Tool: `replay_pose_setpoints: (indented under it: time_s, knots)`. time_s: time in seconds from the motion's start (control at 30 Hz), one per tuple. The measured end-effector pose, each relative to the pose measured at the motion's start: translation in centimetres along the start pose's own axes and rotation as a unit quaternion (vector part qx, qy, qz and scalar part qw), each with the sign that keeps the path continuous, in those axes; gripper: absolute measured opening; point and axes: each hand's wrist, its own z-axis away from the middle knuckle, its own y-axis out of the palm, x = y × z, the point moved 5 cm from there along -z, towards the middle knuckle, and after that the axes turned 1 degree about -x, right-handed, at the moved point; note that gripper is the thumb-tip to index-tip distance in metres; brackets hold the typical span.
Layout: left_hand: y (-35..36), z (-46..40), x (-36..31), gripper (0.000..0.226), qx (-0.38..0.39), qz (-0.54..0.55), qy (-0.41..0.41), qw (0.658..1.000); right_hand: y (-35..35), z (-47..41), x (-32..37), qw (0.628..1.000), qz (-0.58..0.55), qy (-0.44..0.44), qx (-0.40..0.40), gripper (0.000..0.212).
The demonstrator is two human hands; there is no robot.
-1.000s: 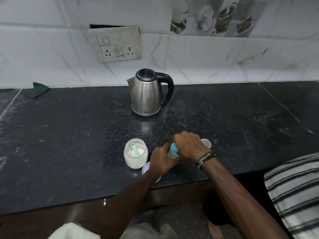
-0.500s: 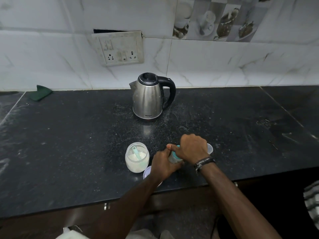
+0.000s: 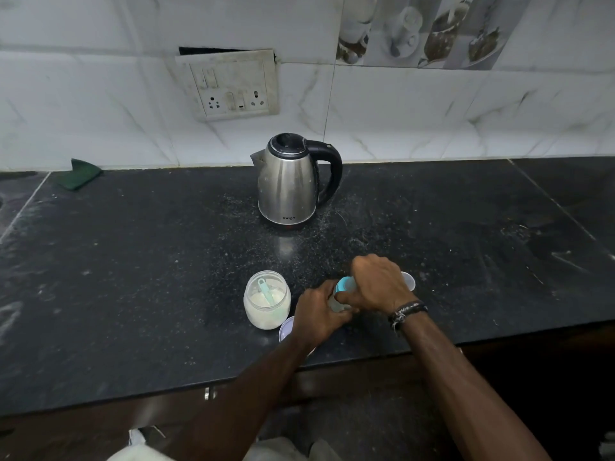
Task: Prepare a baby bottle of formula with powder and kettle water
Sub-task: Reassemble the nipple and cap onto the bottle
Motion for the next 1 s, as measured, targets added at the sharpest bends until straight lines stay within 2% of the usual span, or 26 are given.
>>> replay_pose_setpoints:
  time_s: [0.23, 0.33, 0.4, 0.5, 0.6, 0.77, 0.93, 1.0]
  knots:
    - [0.1, -0.1, 0.4, 0.057, -0.01, 0.011, -0.019, 1.0, 1.0, 1.3, 0.0, 0.986, -0.042, 0.133, -0.093, 0.053]
    - [0.0, -0.3, 0.6, 0.046, 0.001, 0.011, -0.035, 0.999, 0.8, 1.0, 0.2, 0.99, 0.01, 0.11, -0.091, 0.057]
    - [0.0, -0.4, 0.5, 0.04, 0.011, 0.012, -0.034, 0.999, 0.8, 0.7, 0.3, 0.996, 0.037, 0.055, -0.063, 0.056]
    - [-0.1, -0.5, 0.7, 0.05, 0.011, 0.008, -0.038, 0.999, 1.0, 0.4, 0.2, 0.998, 0.02, -0.044, 0.031, 0.052]
    - [-0.1, -0.5, 0.8, 0.061, 0.012, 0.031, -0.049, 0.998, 1.0, 0.4, -0.1, 0.994, 0.039, -0.094, 0.046, 0.046]
    - [0.4, -0.5, 1.3, 0.066, 0.015, 0.049, -0.069, 0.996, 1.4, -0.6, -1.2, 0.996, -0.013, -0.085, 0.023, 0.047]
    - [0.4, -0.6, 1.1, 0.066, -0.003, 0.04, -0.063, 0.997, 2.3, -0.8, -1.9, 0.997, -0.078, -0.002, -0.006, 0.05]
    - [0.2, -0.4, 0.8, 0.059, -0.018, 0.027, -0.054, 0.998, 2.7, -0.4, -1.8, 0.994, -0.099, 0.04, -0.019, 0.048]
